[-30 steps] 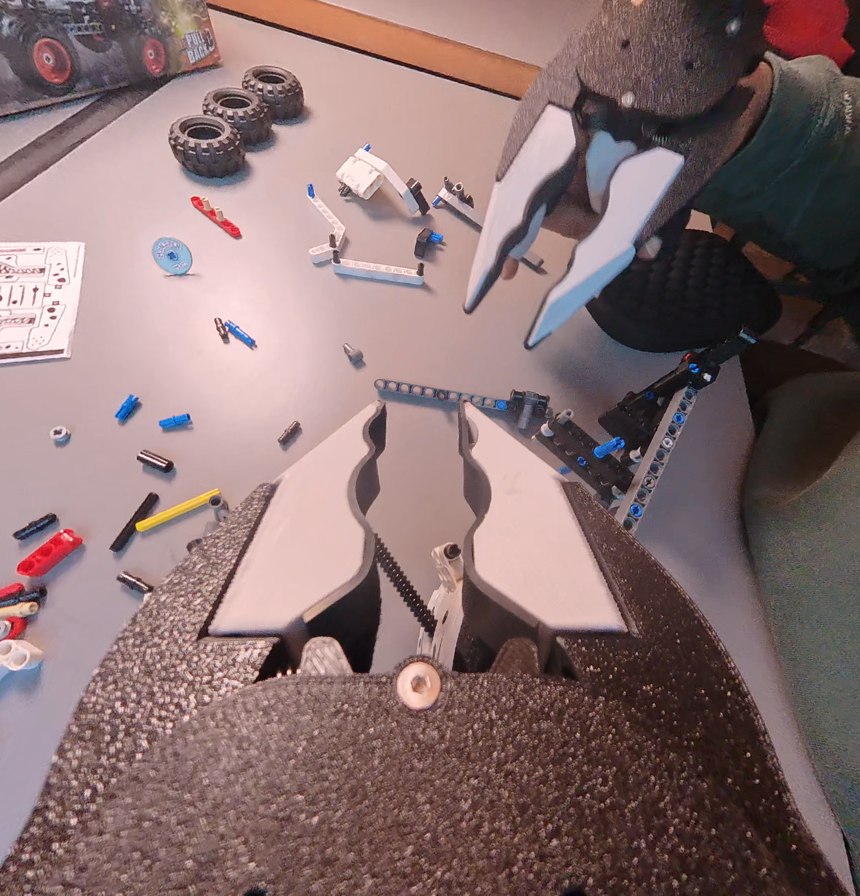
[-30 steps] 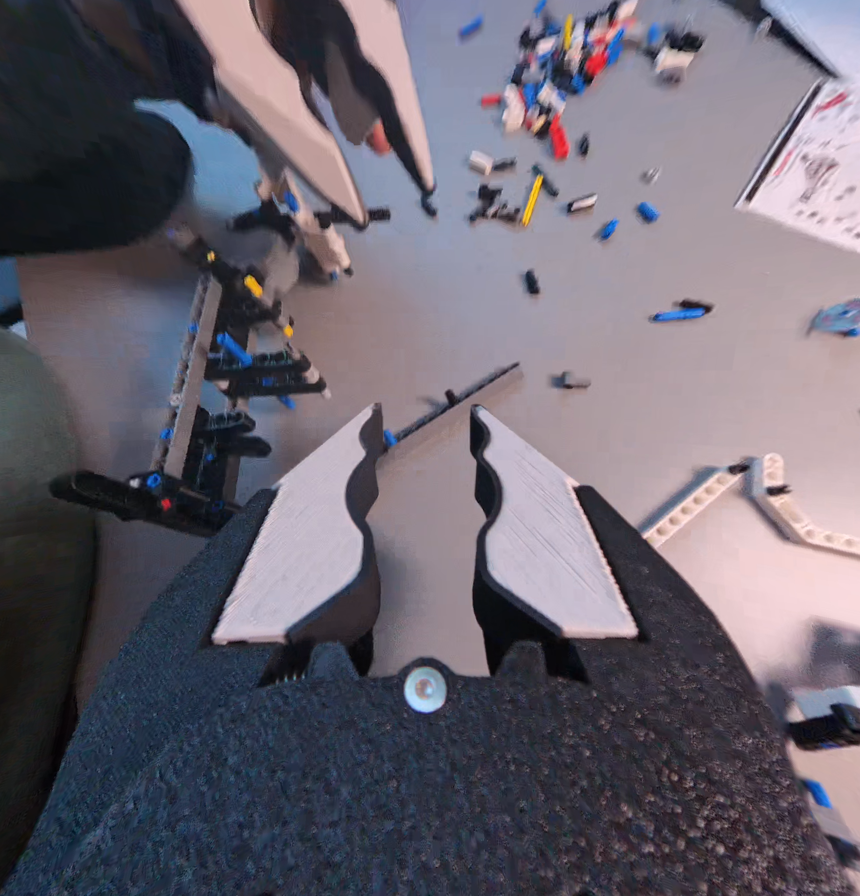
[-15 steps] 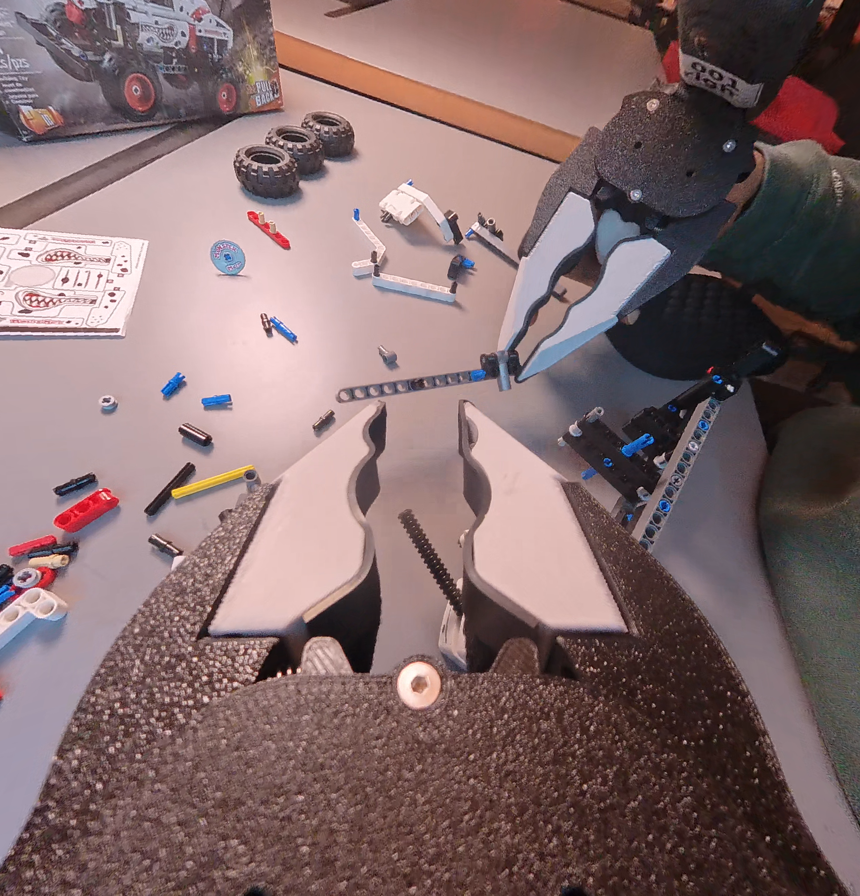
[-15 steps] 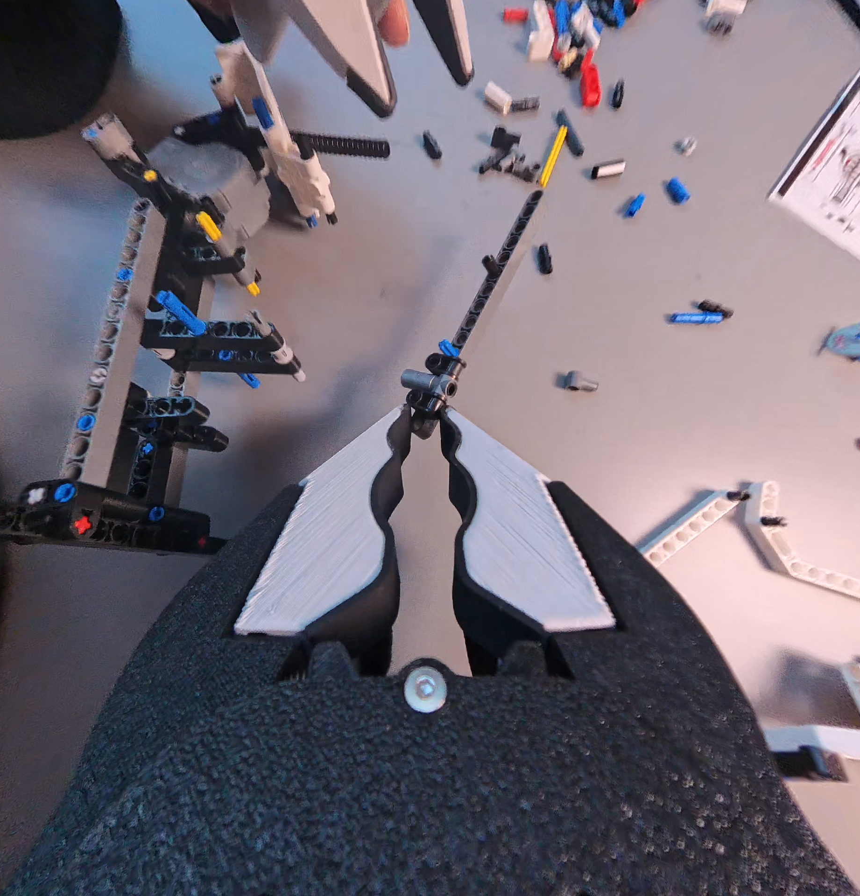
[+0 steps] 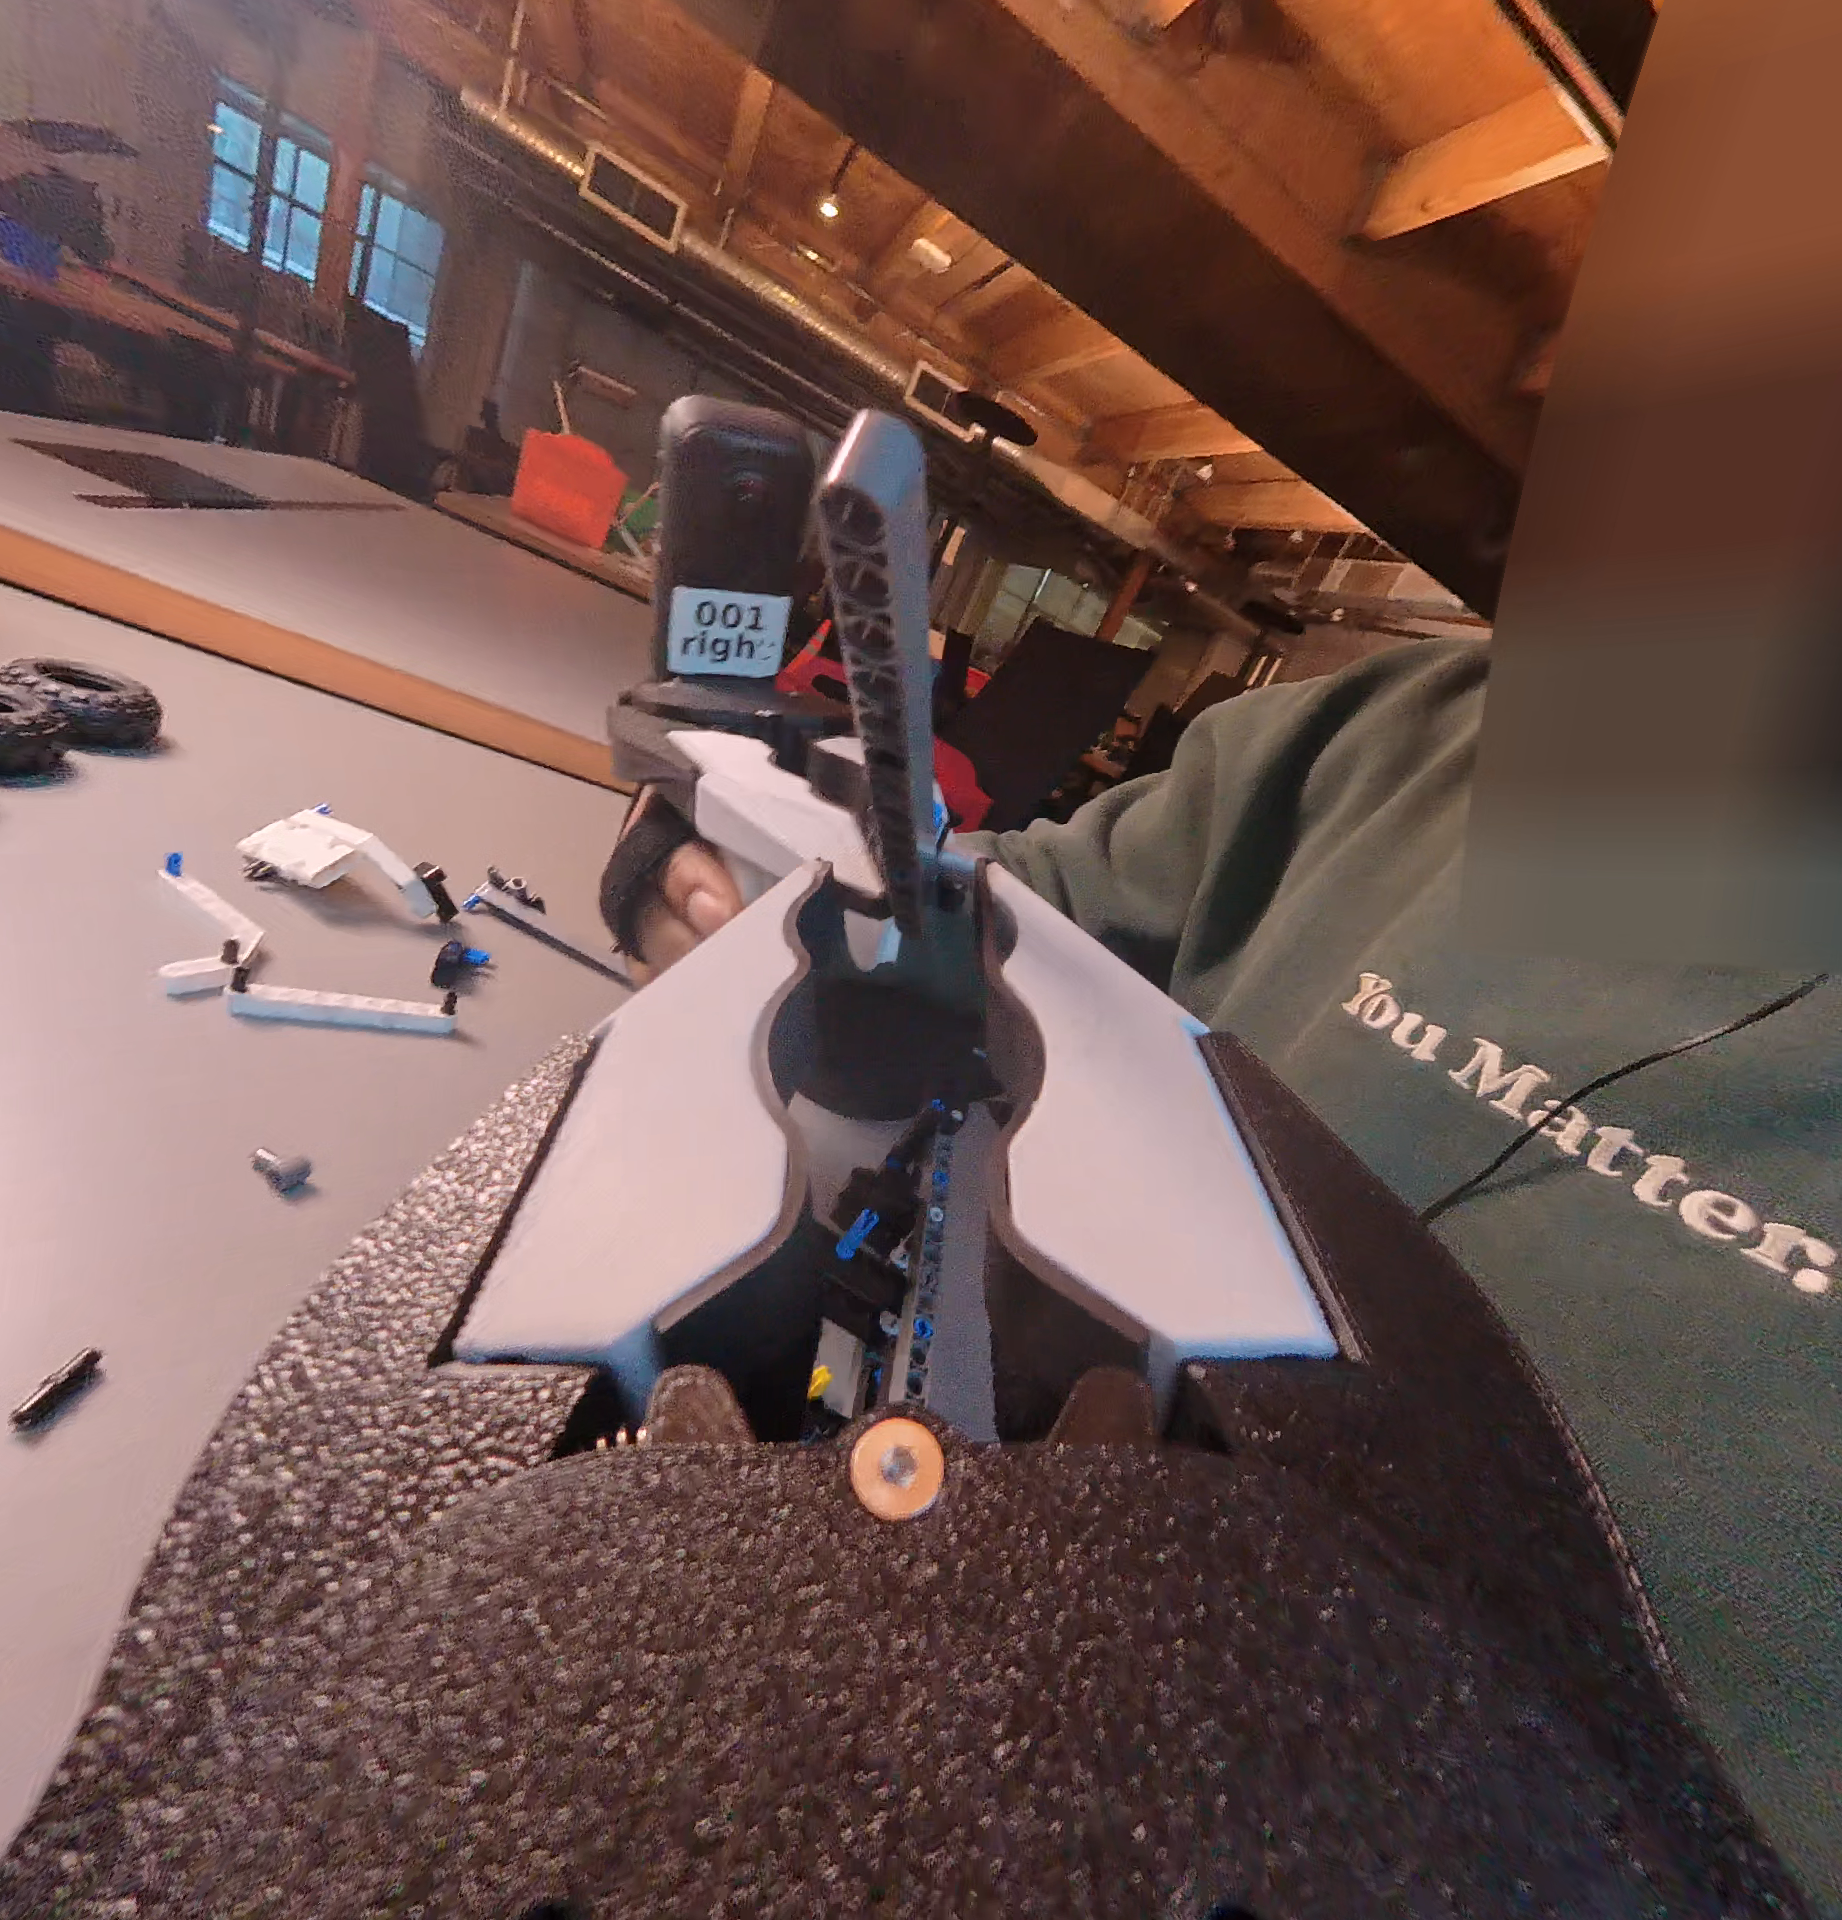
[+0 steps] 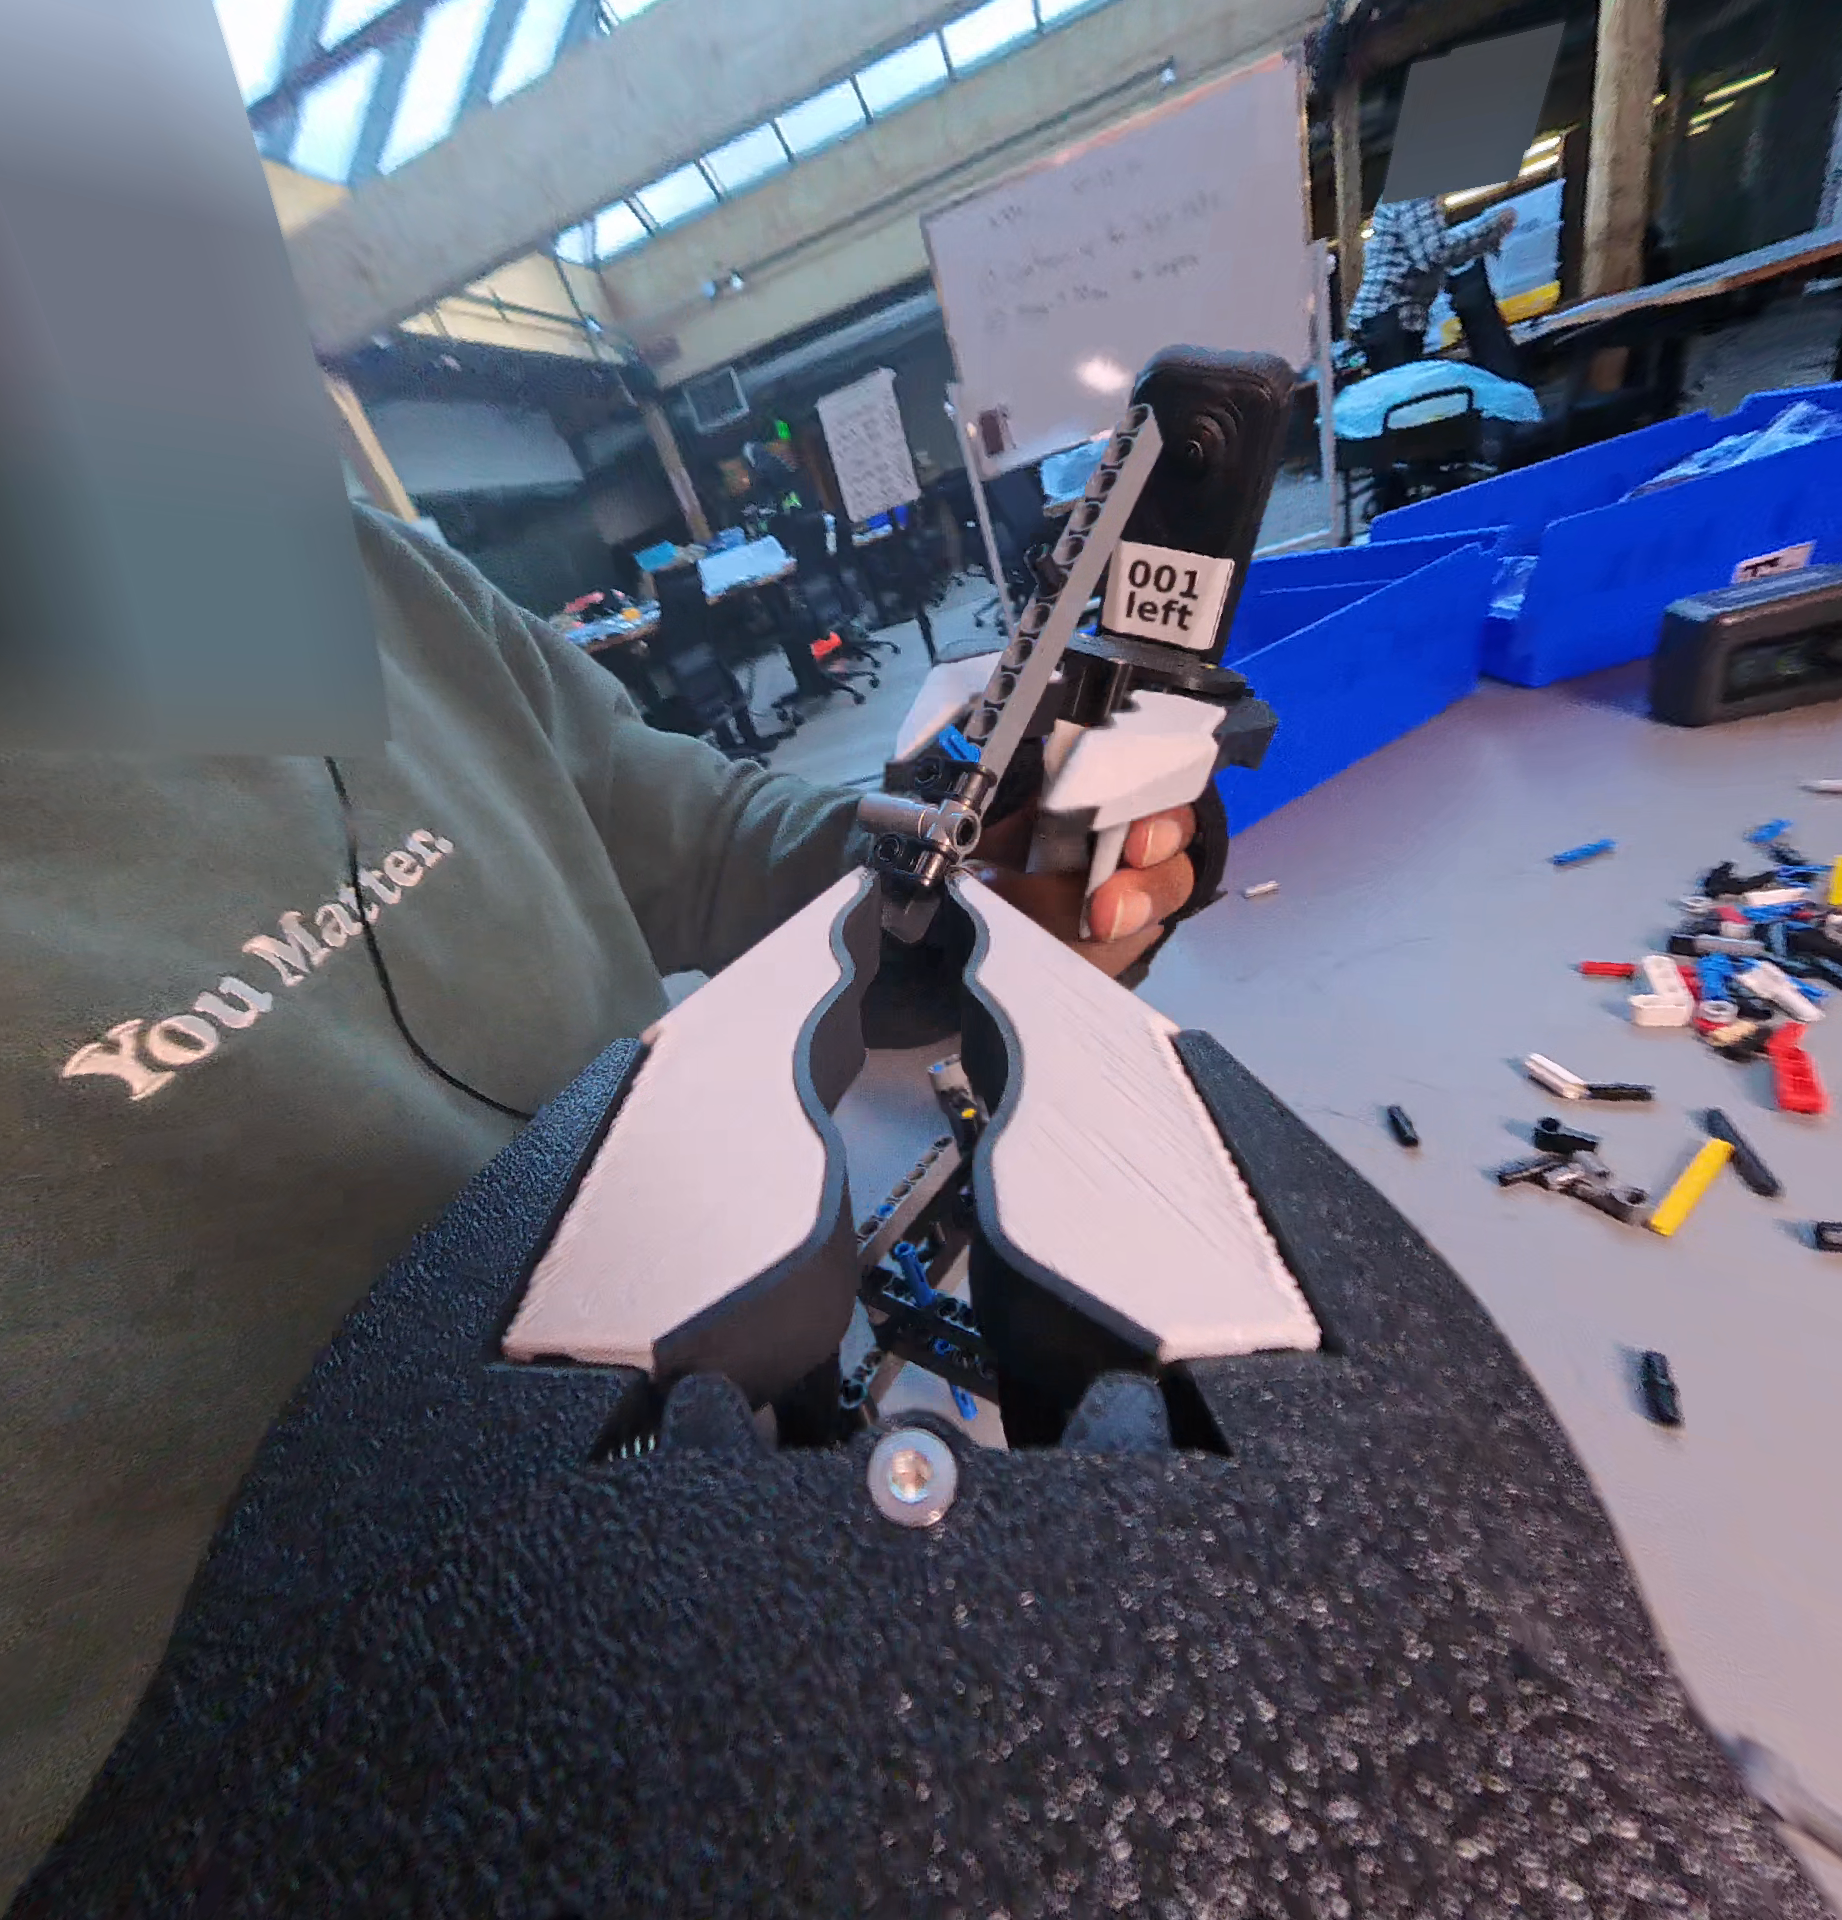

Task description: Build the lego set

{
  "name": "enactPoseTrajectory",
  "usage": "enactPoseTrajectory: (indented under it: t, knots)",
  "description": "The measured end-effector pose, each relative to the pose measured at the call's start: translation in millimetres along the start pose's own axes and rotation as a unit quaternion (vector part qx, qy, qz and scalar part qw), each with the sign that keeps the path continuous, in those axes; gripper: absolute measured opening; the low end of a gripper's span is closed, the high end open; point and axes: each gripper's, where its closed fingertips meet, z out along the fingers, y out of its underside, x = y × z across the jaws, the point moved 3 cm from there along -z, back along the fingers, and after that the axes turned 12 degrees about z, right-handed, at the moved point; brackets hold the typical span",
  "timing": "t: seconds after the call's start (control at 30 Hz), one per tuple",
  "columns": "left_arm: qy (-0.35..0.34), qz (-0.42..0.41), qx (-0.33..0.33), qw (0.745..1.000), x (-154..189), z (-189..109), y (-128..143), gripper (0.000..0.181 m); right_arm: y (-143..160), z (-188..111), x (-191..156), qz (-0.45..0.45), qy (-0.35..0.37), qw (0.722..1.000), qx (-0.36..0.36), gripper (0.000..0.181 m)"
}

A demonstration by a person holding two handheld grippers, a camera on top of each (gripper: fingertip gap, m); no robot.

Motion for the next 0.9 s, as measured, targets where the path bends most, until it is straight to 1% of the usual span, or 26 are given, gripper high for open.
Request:
enactPoseTrajectory:
  t: [0.1,0.17,0.27,0.37,0.47,0.53,0.6,0.63,0.67,0.73,0.8,0.9]
  knots:
    - [-0.001,0.006,-0.002,1.000,2,4,0,0.013,4,4,2,0.028,-0.028,0.999,0.001,0.011]
    - [-0.002,0.014,-0.004,1.000,4,3,1,0.013,5,5,2,0.032,-0.036,0.999,0.005,0.011]
    - [-0.013,0.034,-0.022,0.999,2,0,4,0.009,5,2,5,0.017,-0.017,1.000,0.002,0.011]
    - [-0.029,0.072,-0.041,0.996,2,-1,6,0.010,7,2,7,-0.018,0.016,1.000,-0.012,0.012]
    - [-0.059,0.120,-0.059,0.989,0,-2,6,0.008,4,-1,11,-0.070,0.070,0.995,-0.018,0.015]
    - [-0.091,0.161,-0.093,0.978,-5,-3,10,0.008,3,-1,12,-0.110,0.101,0.988,-0.031,0.032]
    - [-0.105,0.188,-0.110,0.970,-5,-1,12,0.008,4,1,12,-0.146,0.132,0.979,-0.044,0.041]
    - [-0.109,0.197,-0.116,0.968,-5,0,13,0.008,5,3,14,-0.172,0.153,0.972,-0.054,0.042]
    - [-0.114,0.206,-0.124,0.964,-6,2,14,0.008,8,5,16,-0.195,0.170,0.964,-0.065,0.042]
    - [-0.113,0.219,-0.148,0.958,-6,4,20,0.008,10,8,16,-0.224,0.188,0.954,-0.074,0.026]
    - [-0.112,0.223,-0.161,0.955,-6,4,24,0.008,13,7,17,-0.240,0.193,0.947,-0.086,0.025]
    - [-0.109,0.223,-0.183,0.951,-7,3,29,0.008,17,6,21,-0.240,0.193,0.947,-0.091,0.025]
